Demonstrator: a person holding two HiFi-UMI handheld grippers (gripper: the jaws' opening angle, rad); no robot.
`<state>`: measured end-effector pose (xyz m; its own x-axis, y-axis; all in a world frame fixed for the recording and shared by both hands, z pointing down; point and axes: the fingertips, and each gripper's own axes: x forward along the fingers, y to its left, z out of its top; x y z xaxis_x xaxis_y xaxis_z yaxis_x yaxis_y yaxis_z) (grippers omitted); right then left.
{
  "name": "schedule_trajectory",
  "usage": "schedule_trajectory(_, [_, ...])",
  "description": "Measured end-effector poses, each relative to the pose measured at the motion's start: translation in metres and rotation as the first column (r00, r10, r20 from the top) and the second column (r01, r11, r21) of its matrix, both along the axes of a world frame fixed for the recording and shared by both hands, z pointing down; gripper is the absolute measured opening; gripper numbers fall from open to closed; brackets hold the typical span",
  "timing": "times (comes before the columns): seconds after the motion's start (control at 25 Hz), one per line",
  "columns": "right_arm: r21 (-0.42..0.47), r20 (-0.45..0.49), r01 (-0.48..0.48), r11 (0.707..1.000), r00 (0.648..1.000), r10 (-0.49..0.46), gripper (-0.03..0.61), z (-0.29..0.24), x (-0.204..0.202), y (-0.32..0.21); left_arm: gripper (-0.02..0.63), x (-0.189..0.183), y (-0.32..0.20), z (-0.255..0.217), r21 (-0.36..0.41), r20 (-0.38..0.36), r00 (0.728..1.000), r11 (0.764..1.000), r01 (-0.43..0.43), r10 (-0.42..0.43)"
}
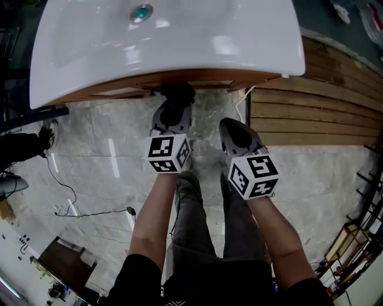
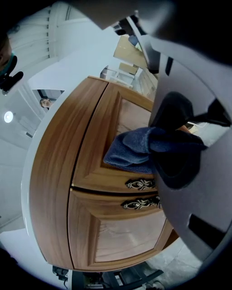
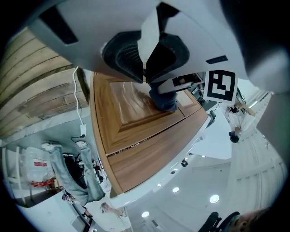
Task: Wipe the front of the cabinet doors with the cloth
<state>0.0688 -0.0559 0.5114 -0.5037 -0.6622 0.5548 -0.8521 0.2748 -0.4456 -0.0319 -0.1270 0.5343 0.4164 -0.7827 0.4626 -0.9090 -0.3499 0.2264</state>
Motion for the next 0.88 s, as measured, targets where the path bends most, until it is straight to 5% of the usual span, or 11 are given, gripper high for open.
schedule_trajectory(0.88, [-0.019, 0.022, -0.114, 0.993, 0.993, 0.115, 0.044, 0.008, 0.091, 0.008, 0.101, 0.148, 0.009, 0.004, 0.004, -0.044, 0.979, 0.980, -0.198, 0.198])
